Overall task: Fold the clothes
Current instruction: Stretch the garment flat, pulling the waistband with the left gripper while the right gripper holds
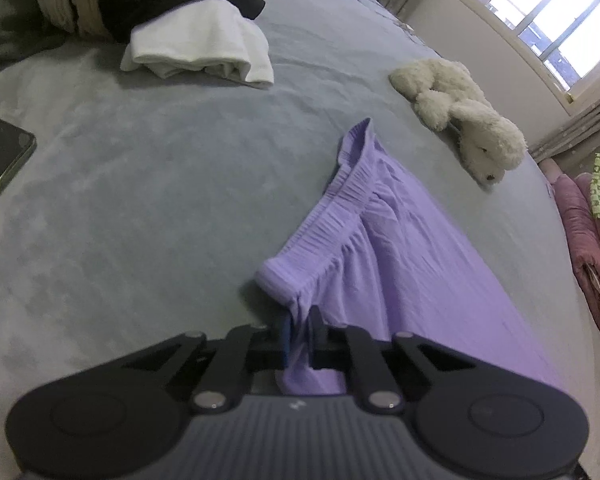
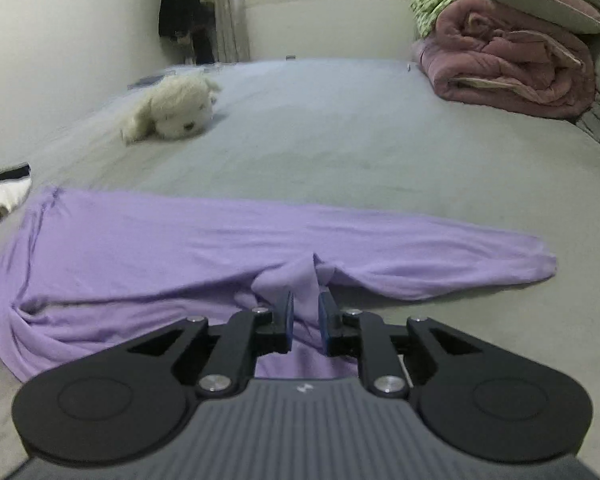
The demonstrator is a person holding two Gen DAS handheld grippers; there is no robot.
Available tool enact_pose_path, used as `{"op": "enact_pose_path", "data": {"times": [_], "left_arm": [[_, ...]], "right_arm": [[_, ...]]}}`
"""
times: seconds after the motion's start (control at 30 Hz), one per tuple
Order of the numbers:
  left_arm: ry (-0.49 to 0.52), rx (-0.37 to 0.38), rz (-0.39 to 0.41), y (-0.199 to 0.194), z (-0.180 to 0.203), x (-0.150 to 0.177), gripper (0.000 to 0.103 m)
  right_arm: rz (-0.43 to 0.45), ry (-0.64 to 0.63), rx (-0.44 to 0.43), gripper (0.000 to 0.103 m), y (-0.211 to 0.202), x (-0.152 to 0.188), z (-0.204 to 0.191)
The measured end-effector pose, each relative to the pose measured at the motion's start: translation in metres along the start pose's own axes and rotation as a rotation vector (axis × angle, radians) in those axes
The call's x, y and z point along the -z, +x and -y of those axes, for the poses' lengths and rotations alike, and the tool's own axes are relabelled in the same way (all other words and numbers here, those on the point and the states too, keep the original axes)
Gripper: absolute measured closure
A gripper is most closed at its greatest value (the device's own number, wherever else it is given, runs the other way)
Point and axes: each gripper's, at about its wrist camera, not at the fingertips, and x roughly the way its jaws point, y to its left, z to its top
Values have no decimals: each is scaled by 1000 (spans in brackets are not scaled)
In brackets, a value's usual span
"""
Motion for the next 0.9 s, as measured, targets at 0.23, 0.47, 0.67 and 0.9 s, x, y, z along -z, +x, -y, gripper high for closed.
{"op": "enact_pose_path", "data": {"times": [0.23,0.47,0.67,0.9], "left_arm": [[2,6,-3,2,0,-3,95],[1,8,-3,2,-1,-5,96],[-44,25,-11,2,-8,-11,99],[-55,54,-20,-2,-18,-15,99]], "right_arm": [[-13,-71,20,70,16,1,-15],[60,-14,50,103,-5,-7,-9],[243,151,143,103,-56,-23,3],[426,561,373,103,-140,4,67]]}}
